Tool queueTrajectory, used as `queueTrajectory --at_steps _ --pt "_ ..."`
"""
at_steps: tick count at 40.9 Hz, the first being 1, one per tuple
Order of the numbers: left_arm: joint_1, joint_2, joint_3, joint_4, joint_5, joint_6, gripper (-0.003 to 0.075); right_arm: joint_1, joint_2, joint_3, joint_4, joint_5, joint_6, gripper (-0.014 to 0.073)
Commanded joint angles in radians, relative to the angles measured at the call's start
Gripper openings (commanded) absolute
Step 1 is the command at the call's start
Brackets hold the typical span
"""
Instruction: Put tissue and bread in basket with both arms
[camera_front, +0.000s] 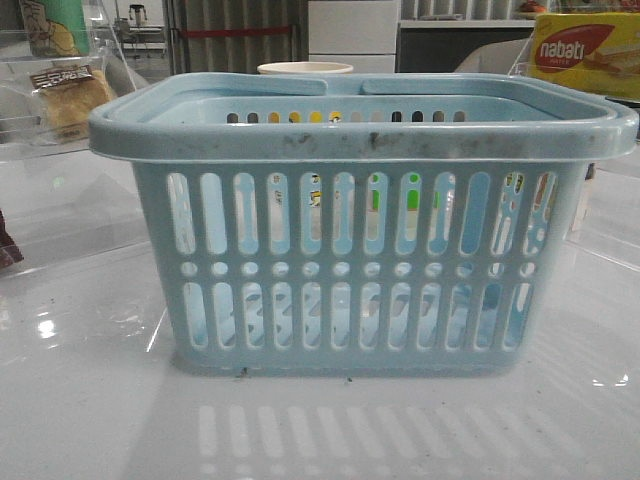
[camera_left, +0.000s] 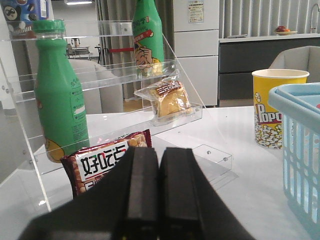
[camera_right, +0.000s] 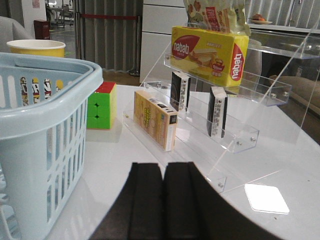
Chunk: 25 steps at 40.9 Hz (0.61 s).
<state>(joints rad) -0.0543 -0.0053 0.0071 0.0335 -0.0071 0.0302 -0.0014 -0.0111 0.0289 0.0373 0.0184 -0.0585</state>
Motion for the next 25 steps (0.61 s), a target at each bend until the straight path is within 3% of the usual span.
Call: queueTrajectory --at_steps 1,7,13,25 --pt "0.003 -0.018 -0.001 -0.009 -0.117 -0.009 0.0091 -0.006 -0.018 -0.001 -0.001 -0.119 -0.009 0.0056" --pt "0.003 -0.018 -0.045 -0.009 -0.159 -0.009 0.0091 -0.005 -0.018 -0.075 -0.001 -0.109 -0.009 0.0056" --pt "0.003 -0.012 -0.169 -0.009 -0.117 -0.009 0.0091 -0.005 -0.015 -0.211 -0.001 -0.041 -0.009 0.0056" --pt "0.003 0.143 -0.532 -0.009 0.094 -0.009 0.0091 -0.005 0.117 -0.566 -0.001 0.183 -0.009 0.0056"
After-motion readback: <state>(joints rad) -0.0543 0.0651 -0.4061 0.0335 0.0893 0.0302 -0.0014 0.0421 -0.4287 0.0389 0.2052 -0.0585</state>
